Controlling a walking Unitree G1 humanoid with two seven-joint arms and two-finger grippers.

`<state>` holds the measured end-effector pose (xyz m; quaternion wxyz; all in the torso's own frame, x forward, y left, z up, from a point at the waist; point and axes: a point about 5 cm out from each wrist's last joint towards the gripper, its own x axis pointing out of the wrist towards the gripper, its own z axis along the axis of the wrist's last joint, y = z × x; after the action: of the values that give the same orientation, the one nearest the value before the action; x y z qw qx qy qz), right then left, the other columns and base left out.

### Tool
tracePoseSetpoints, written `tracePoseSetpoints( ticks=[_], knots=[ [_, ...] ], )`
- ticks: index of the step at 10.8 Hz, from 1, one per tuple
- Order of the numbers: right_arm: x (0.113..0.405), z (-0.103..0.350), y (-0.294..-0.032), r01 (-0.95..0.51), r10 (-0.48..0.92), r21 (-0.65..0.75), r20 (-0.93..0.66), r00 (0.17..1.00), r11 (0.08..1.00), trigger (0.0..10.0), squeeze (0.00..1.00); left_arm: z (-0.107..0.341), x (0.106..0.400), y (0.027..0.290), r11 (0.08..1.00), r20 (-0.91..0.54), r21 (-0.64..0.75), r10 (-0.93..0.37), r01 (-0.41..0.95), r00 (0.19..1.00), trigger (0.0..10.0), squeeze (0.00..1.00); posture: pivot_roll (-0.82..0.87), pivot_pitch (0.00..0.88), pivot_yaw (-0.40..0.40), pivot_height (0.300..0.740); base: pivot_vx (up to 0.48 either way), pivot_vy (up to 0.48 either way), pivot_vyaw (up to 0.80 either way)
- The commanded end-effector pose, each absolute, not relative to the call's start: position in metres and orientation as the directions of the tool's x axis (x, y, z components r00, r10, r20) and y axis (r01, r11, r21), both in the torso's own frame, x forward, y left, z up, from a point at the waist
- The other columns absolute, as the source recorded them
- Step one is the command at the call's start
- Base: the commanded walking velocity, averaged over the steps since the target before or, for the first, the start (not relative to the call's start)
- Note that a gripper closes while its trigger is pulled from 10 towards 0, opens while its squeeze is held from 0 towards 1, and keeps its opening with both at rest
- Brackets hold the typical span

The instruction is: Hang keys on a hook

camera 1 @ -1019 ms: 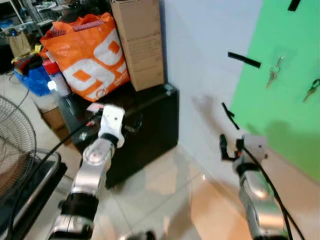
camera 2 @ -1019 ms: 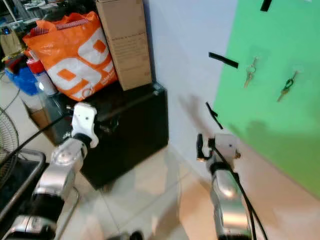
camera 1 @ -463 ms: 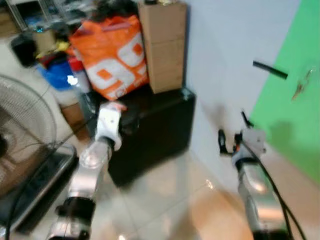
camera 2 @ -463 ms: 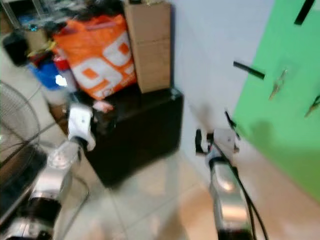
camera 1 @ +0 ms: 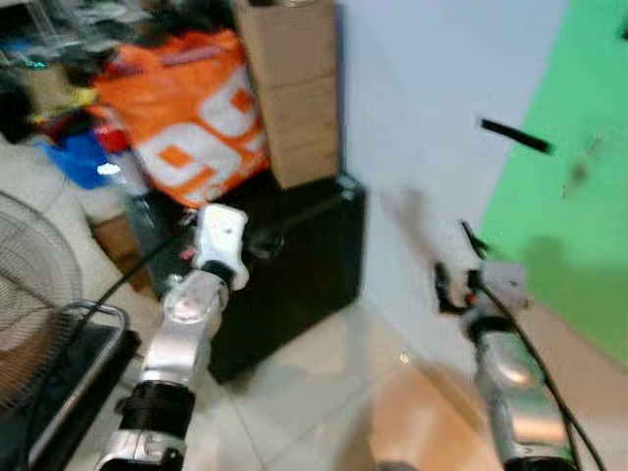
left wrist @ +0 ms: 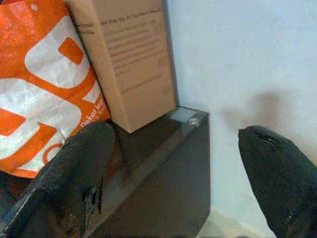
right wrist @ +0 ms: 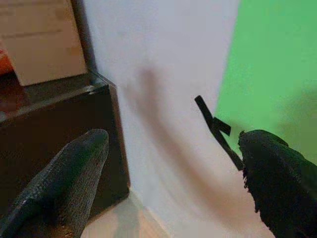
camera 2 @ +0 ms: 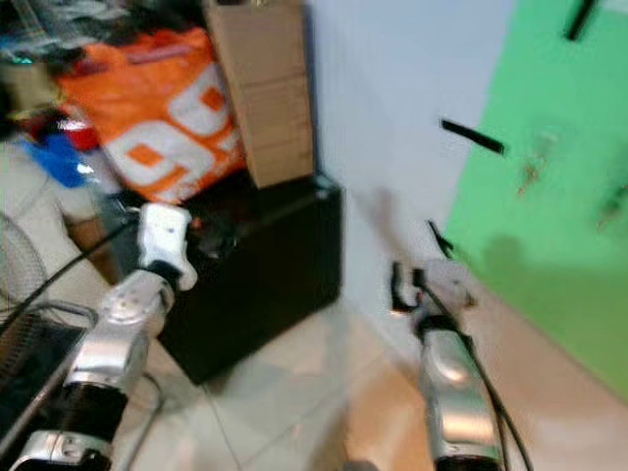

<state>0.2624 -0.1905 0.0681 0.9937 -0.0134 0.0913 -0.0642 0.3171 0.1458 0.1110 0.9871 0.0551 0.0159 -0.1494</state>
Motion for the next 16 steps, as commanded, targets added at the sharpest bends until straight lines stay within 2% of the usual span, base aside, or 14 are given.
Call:
tracePoseSetpoints(
  ticks=[1,4,13,14,16],
  knots=[
    [0.267,0.074,-0.18,0.102,-0.103,-0.02,-0.16,0.982,0.995,10.0,1.0,0.115,0.319,0.157,0.955,-0.05,0.119,-0.267,0.271,0.962,10.0,0.64,-0.08,0.0,0.075,0.74,0.322,0.0,0.0],
    [0.268,0.076,-0.18,0.11,-0.113,-0.028,-0.153,0.982,0.994,10.0,1.0,0.114,0.321,0.158,0.961,-0.062,0.096,-0.252,0.257,0.966,10.0,0.68,-0.09,0.0,0.08,0.74,0.269,0.0,0.0],
    [0.268,0.072,-0.177,0.104,-0.108,-0.029,-0.163,0.981,0.994,10.0,1.0,0.112,0.316,0.156,0.955,-0.081,0.082,-0.277,0.283,0.957,10.0,0.67,-0.07,0.0,0.071,0.74,0.33,0.0,0.0],
    [0.27,0.073,-0.172,0.064,-0.069,-0.033,-0.156,0.985,0.997,10.0,1.0,0.11,0.315,0.158,0.956,-0.09,0.076,-0.278,0.285,0.956,10.0,0.67,-0.07,0.0,0.067,0.74,0.334,0.0,0.8],
    [0.271,0.073,-0.171,0.076,-0.079,-0.028,-0.156,0.984,0.997,10.0,1.0,0.108,0.315,0.159,0.956,-0.098,0.072,-0.277,0.285,0.956,10.0,0.67,-0.07,0.0,0.063,0.74,0.339,0.0,0.4]
  ],
)
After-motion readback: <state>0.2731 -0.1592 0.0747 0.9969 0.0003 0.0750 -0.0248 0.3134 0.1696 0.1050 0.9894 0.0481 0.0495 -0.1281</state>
